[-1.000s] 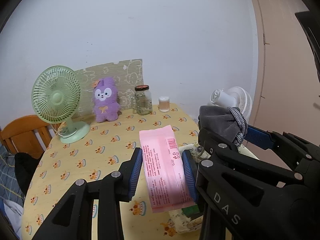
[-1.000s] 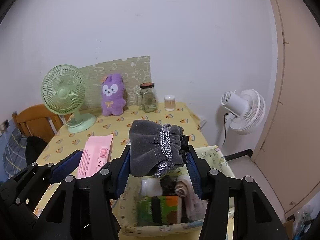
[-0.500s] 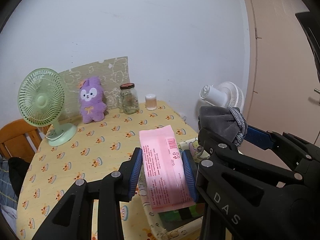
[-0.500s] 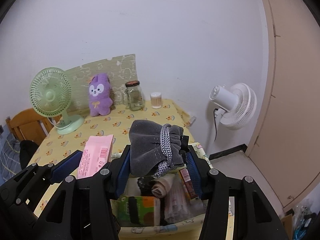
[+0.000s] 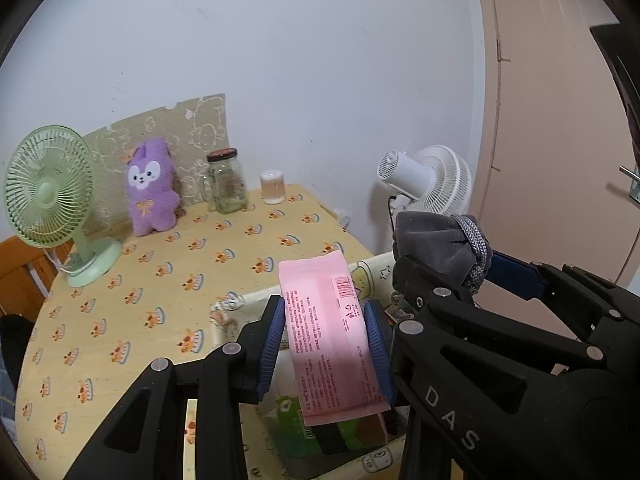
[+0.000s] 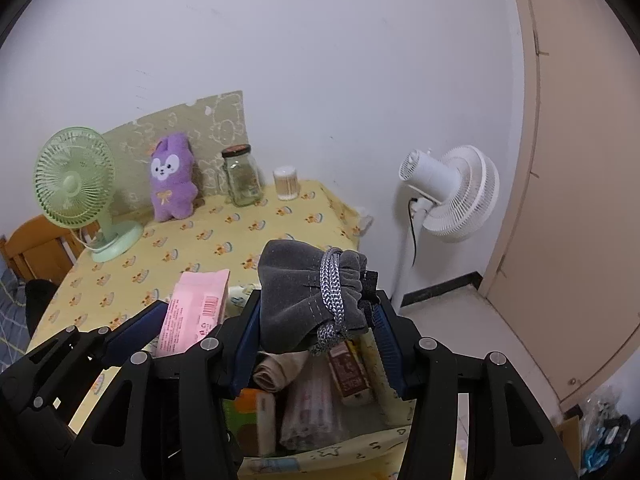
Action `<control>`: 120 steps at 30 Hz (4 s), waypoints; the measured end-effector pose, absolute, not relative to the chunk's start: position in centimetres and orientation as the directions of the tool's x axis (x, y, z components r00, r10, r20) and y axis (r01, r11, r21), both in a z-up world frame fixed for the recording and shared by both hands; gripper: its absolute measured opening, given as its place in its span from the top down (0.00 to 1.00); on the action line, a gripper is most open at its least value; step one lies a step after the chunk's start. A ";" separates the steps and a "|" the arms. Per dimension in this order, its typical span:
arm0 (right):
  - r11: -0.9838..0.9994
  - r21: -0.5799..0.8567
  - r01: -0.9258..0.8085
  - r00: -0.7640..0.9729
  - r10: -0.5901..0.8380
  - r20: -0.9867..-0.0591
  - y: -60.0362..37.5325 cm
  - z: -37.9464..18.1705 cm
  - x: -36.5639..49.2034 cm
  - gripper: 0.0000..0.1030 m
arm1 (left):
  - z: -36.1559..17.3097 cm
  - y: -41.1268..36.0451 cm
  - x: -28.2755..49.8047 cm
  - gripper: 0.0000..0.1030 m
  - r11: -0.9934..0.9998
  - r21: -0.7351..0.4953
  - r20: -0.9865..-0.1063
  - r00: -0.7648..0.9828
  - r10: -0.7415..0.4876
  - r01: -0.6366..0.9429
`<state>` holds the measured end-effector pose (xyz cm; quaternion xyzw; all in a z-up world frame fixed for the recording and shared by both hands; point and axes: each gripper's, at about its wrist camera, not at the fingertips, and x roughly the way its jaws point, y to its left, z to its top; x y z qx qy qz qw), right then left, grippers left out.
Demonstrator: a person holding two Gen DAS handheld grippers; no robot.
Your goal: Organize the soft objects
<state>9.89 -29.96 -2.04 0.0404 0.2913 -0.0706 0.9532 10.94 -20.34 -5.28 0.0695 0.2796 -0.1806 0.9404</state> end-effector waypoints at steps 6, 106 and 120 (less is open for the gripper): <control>0.983 0.038 0.181 0.801 -0.125 -0.585 -31.0 -3.2 10.3 0.46 | -6.4 -21.4 11.7 0.58 0.912 0.017 -0.583 0.745 -0.325 0.410; 0.999 0.042 -0.027 0.889 0.043 -0.456 -13.3 3.4 1.0 0.01 | 0.0 -0.3 1.2 0.01 1.000 0.021 -0.451 0.893 -0.009 0.021; 0.999 0.025 -0.039 0.905 0.045 -0.423 -12.7 4.2 0.0 0.00 | 0.7 0.1 0.2 0.01 1.000 0.017 -0.416 0.909 0.004 0.004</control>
